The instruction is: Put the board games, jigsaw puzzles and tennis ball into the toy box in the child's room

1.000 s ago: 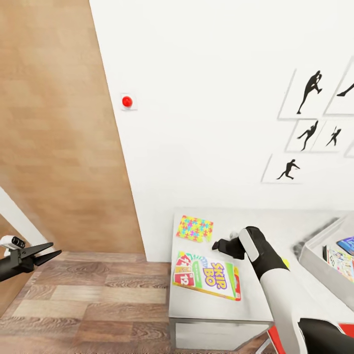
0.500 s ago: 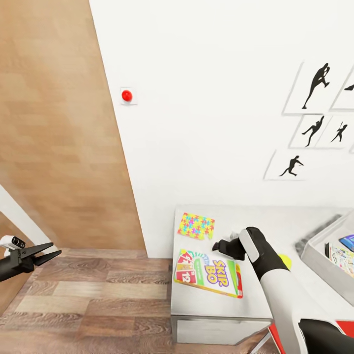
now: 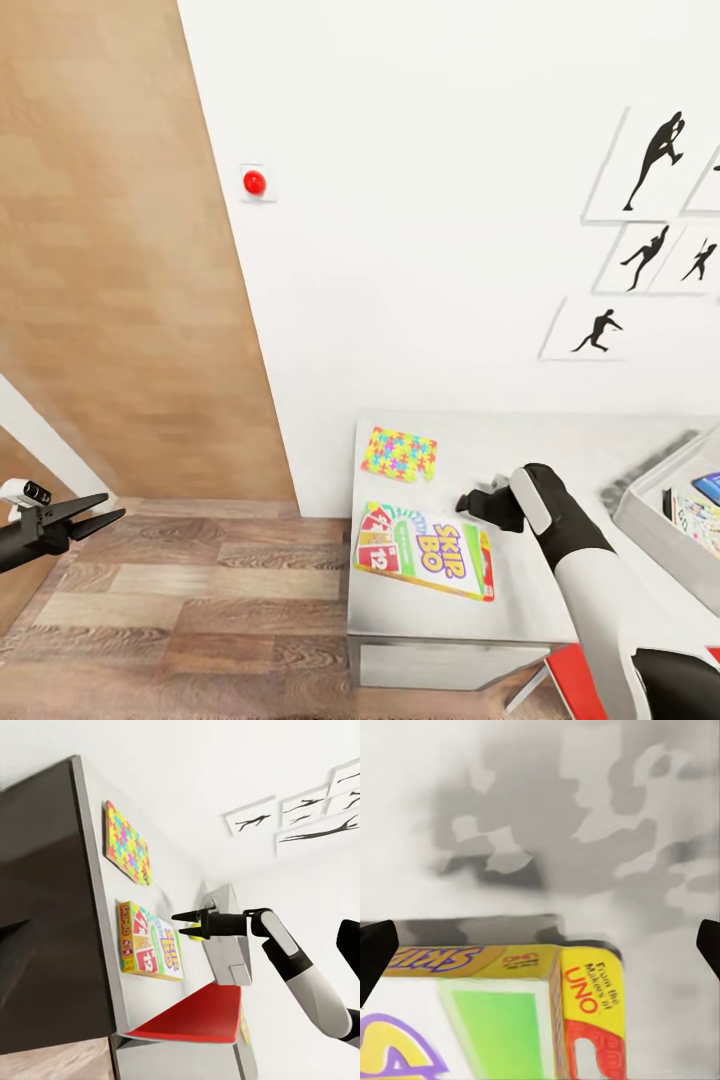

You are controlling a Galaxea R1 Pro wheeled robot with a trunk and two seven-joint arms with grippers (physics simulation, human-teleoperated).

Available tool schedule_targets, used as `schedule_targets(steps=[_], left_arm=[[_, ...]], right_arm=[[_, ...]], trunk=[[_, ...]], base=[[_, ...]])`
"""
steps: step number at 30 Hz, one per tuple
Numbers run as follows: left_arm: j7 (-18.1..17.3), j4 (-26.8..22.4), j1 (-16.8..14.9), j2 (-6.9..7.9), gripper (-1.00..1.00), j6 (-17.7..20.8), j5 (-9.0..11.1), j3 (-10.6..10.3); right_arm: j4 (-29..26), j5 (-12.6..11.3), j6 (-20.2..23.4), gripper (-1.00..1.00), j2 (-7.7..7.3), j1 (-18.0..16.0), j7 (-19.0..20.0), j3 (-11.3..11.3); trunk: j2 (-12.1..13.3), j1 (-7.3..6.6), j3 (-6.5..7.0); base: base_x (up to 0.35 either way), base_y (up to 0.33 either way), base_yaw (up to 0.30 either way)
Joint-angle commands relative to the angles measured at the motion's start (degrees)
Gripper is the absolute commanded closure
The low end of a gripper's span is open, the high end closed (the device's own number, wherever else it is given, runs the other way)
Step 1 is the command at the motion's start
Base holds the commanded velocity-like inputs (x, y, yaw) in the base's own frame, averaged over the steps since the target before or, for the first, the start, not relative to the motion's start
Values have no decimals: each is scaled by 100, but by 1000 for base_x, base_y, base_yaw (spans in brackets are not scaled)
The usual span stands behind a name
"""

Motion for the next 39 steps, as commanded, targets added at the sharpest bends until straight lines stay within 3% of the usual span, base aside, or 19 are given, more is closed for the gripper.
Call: schedule_targets(steps=[1, 39], left_arm=[[-21, -1, -2, 2, -100, 61, -1, -3], [-21, -1, -1, 2, -100, 61, 0, -3]], right_arm=[[-5, -64, 19, -100, -4, -4, -51, -5], [-5, -81, 86, -100, 5, 5, -28, 18]], trunk=[[-12, 3, -20], [-12, 3, -51]], base=[[0, 0, 0], [-5, 49, 0]])
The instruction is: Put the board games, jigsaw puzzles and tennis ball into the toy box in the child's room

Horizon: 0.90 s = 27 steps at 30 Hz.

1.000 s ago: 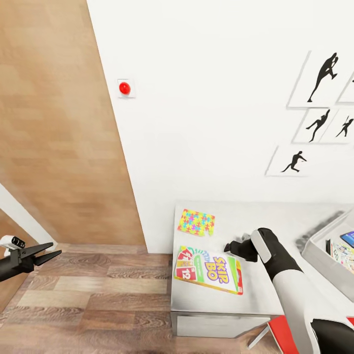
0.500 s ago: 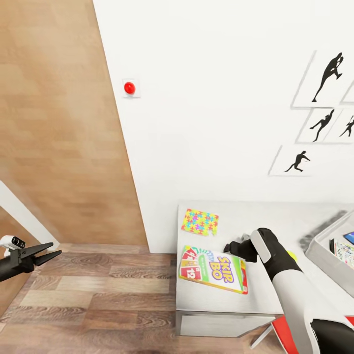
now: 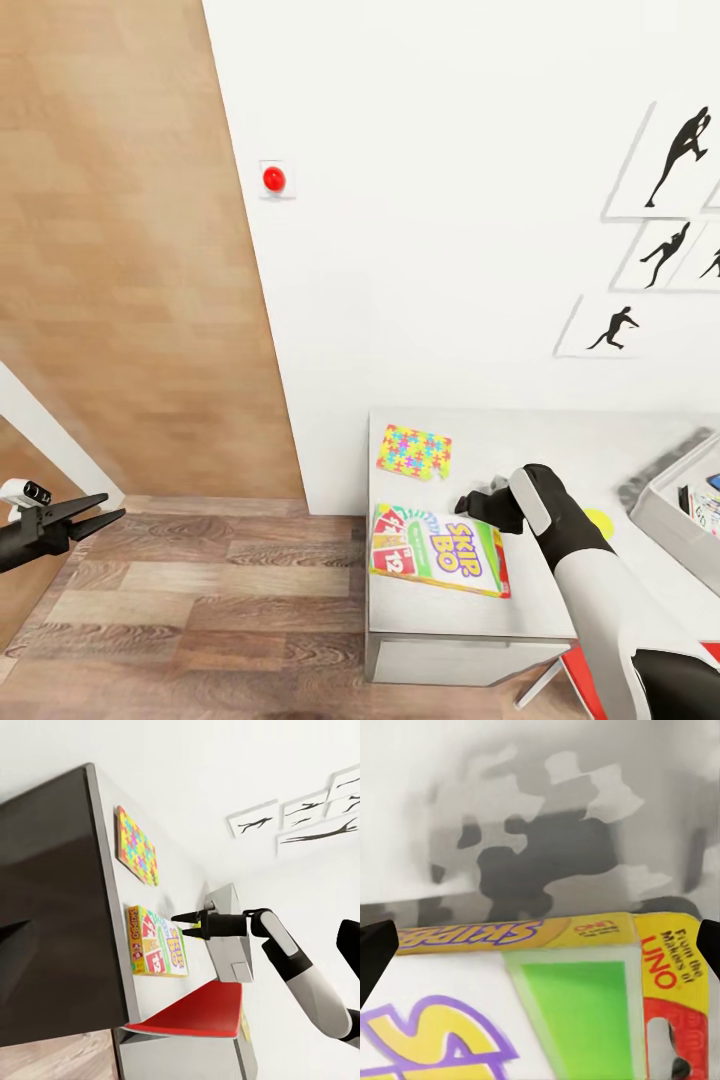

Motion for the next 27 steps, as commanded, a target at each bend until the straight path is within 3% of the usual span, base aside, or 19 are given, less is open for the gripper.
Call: schedule_targets(steps=[1, 27], left_arm=[[-21, 0, -3, 2, -100, 61, 1, -3], [-21, 0, -5, 2, -100, 61, 1, -4]], right_arm=[[-3, -63, 18, -100, -2, -4, -51, -9], [56, -70, 27, -100, 1, -3, -39, -10]], trunk=[[-11, 3, -12], [-11, 3, -94]], base=[[0, 5, 0], [-11, 43, 0]])
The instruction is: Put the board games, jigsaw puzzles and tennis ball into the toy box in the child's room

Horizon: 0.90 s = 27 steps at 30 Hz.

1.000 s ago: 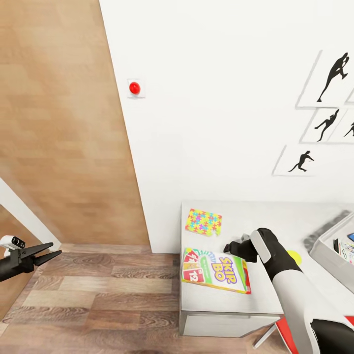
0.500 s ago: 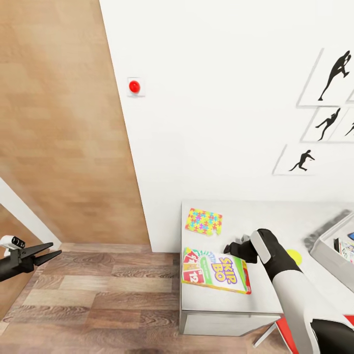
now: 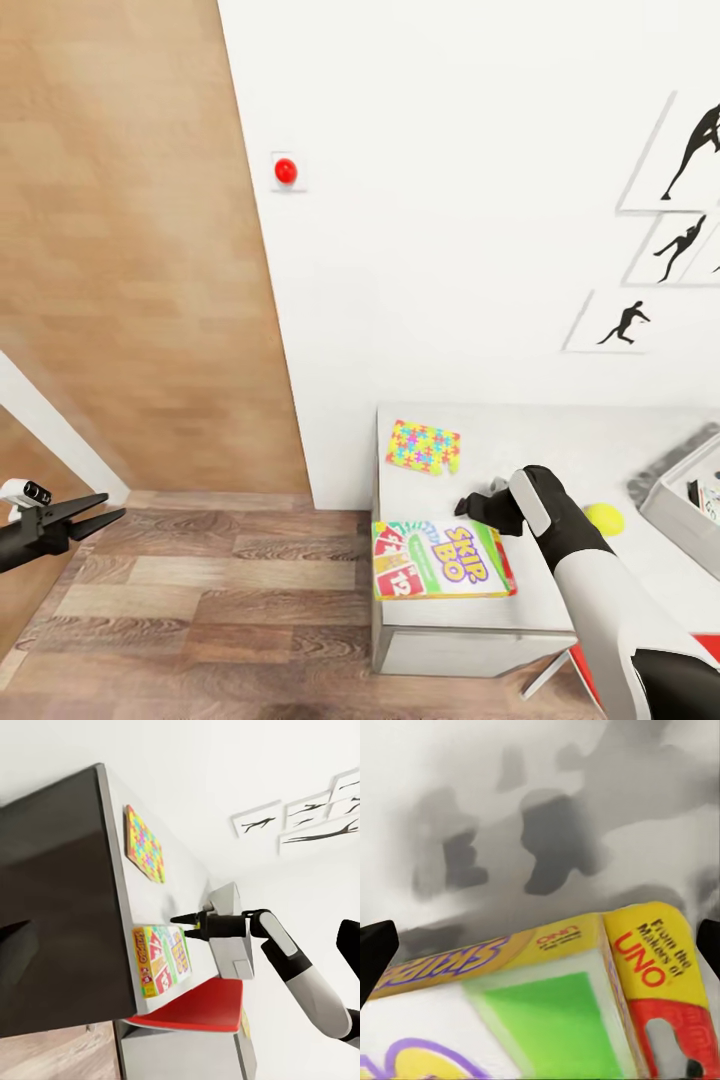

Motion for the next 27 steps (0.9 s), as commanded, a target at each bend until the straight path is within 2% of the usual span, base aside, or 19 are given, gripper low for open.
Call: schedule_targets(steps=[1, 27], left_arm=[[-21, 1, -3, 2, -100, 61, 5, -7], [-21, 1, -6, 0, -100, 61, 10, -6]], right_arm=[[-6, -61, 19, -100, 1, -4, -55, -6], [-6, -61, 120, -100, -8, -4, -62, -20]], trunk=[[-12, 3, -14], [-12, 3, -95]], base=[[-13, 72, 0], [-9, 45, 0]])
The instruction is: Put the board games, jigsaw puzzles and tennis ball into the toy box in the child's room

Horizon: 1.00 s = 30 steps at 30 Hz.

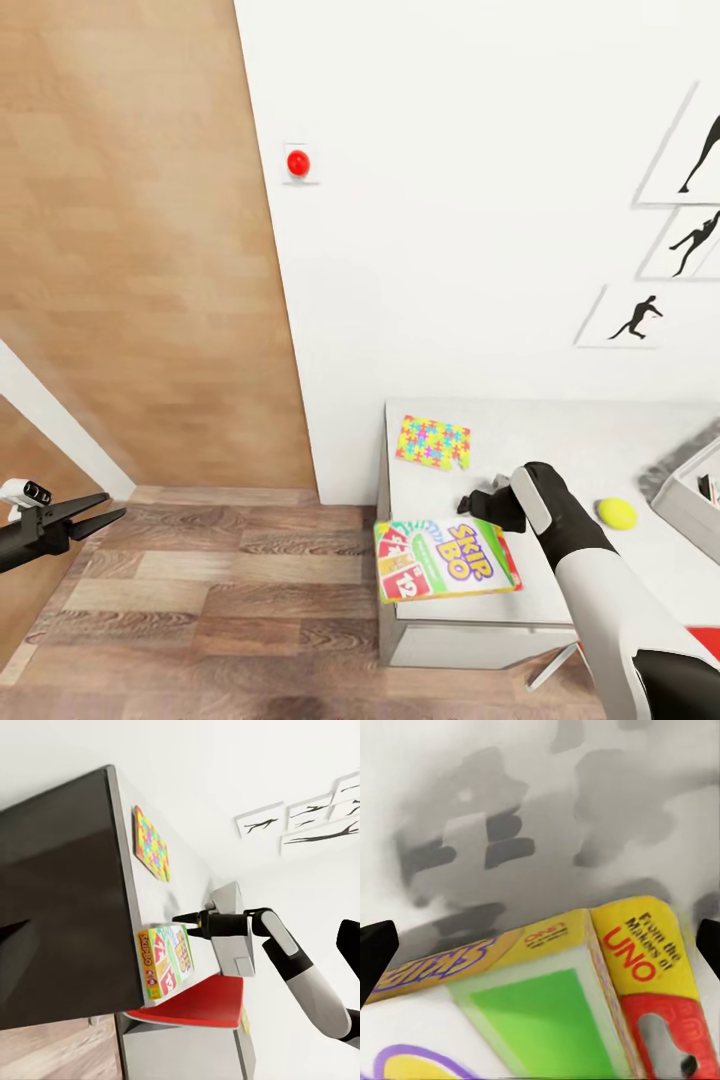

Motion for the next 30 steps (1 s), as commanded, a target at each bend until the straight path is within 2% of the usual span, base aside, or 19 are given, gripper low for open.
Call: schedule_targets(steps=[1, 25, 30], left_arm=[[-21, 1, -5, 2, -100, 61, 1, -3], [-21, 1, -6, -12, -100, 61, 7, -10], [-21, 1, -5, -14, -100, 61, 9, -11]], right_arm=[[150, -239, 1, -100, 3, 0, -50, -6], [150, -250, 7, -100, -4, 0, -49, -11], [122, -245, 0, -100, -6, 0, -43, -20]], trunk=[[-9, 4, -15], [-9, 4, -72], [-9, 4, -53]], base=[[-26, 63, 0], [-2, 64, -1], [0, 2, -112]])
